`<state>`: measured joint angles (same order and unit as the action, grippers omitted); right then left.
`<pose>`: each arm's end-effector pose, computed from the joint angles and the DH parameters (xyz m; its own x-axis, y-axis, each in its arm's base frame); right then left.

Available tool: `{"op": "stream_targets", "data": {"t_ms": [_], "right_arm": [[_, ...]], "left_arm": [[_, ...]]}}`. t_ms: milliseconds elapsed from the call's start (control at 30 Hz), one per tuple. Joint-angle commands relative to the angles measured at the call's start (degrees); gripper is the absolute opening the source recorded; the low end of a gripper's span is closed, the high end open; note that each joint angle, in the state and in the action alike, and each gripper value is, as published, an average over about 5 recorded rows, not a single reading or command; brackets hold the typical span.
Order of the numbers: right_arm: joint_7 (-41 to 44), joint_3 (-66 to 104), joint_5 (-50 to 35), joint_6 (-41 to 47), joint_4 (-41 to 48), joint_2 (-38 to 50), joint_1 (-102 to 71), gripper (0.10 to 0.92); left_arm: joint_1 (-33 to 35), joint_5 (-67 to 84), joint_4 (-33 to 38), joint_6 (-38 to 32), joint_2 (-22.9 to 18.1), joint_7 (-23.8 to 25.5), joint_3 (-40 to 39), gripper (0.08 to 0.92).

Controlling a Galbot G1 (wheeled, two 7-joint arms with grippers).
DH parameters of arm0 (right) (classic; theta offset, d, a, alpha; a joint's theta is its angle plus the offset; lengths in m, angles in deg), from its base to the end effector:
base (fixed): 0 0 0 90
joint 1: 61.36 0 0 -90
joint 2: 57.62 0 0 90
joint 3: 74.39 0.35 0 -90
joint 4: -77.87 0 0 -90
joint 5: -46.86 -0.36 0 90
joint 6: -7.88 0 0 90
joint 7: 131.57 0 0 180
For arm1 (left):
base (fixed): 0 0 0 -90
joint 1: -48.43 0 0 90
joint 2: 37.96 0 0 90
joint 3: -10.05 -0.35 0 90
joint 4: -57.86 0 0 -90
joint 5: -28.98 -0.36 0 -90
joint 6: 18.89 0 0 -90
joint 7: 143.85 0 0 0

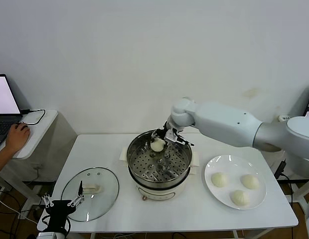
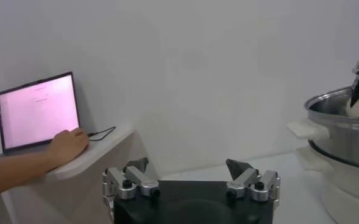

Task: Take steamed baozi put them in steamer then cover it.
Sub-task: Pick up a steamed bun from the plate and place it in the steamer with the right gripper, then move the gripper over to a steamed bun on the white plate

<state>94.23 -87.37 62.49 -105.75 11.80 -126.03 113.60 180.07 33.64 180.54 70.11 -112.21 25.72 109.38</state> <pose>0.5705 0.1156 -0.1245 -0.2545 -0.3272 0.9100 -0.2194 -0.8970 -0.3838 0.1328 0.0895 -0.3006 -0.9847 -0.1570 0.0753 -0.1340 0.9594 0.2481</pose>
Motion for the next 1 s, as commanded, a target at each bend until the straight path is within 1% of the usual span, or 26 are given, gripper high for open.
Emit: {"op": "stream_targets", "data": {"t_ms": [33, 133, 233, 333, 433, 567, 667, 867, 1000], "right_arm": [[-0.98, -0.34, 3.39, -2.54, 1.55, -1.32, -0.13, 0.617], [0.62, -0.09, -2.17, 0.28, -1.25, 0.58, 2.30, 0.690], [4.49, 1.02, -11.62, 9.65, -6.99, 4.98, 5.82, 0.771], [9.00, 1.50, -21.16, 21.42, -15.40, 11.96, 9.75, 0.814], [12.38, 0.73, -26.26, 29.60, -23.01, 18.95, 13.64, 0.821], [13.79, -0.01, -26.67, 36.29, -28.46, 28.29, 16.84, 0.823], [13.55, -0.59, -26.01, 39.26, -31.60, 36.40, 17.09, 0.823], [12.44, -0.31, -21.73, 41.59, -38.52, 50.05, 13.06, 0.823], [11.77, 1.94, -18.41, 40.56, -39.26, 56.43, 5.76, 0.823]], "left_arm": [[0.08, 0.05, 0.17, -0.07, 0.05, -0.05, 0.12, 0.823], [0.17, 0.11, 0.49, -0.04, 0.08, -0.05, 0.33, 0.823], [0.15, 0.20, 0.77, 0.00, 0.06, -0.05, 0.55, 0.823], [0.25, 0.31, 0.91, 0.01, 0.06, -0.06, 0.64, 0.823], [0.37, 0.37, 1.06, 0.01, 0.27, -0.04, 0.57, 0.823], [0.22, 0.46, 1.35, 0.06, 0.78, 0.01, 0.38, 0.823], [0.04, 0.53, 1.57, 0.11, 1.13, 0.04, 0.11, 0.823], [-0.63, 0.44, 1.26, 0.16, 1.49, 0.05, -0.80, 0.823], [-1.23, 0.44, 1.11, 0.37, 2.15, 0.13, -0.88, 0.823]]}}
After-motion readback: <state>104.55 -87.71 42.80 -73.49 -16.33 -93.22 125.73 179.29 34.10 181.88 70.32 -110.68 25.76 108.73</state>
